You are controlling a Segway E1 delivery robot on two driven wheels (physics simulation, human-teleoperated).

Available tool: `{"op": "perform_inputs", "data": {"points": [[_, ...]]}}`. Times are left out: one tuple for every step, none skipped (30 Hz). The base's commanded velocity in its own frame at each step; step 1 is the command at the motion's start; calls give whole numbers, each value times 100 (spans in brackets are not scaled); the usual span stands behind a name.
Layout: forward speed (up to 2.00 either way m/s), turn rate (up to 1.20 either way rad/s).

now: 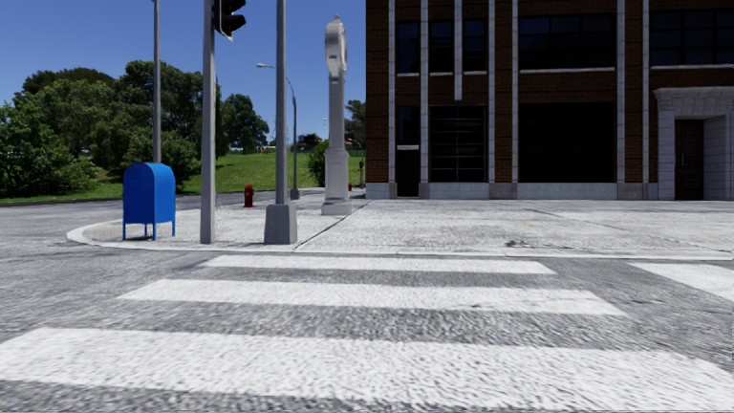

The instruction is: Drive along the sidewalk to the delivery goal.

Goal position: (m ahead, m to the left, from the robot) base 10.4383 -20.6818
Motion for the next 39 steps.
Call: {"op": "perform_inputs", "data": {"points": [[200, -15], [200, -15], [200, -17], [200, -18], [200, -18], [200, -18], [200, -19], [200, -19], [200, -19], [200, -19], [197, -19], [197, -19], [185, -19], [174, -20], [167, -23], [167, -23], [165, -28], [165, -32], [165, -32], [164, -34], [164, -34], [164, -35], [164, -35], [165, -35], [166, -35], [166, -35], [166, -35], [170, -35], [182, -33], [182, -33], [200, -15], [200, 0], [200, 0], [200, 0], [200, 0], [200, -1], [200, -21], [200, -21], [200, -34]]}}
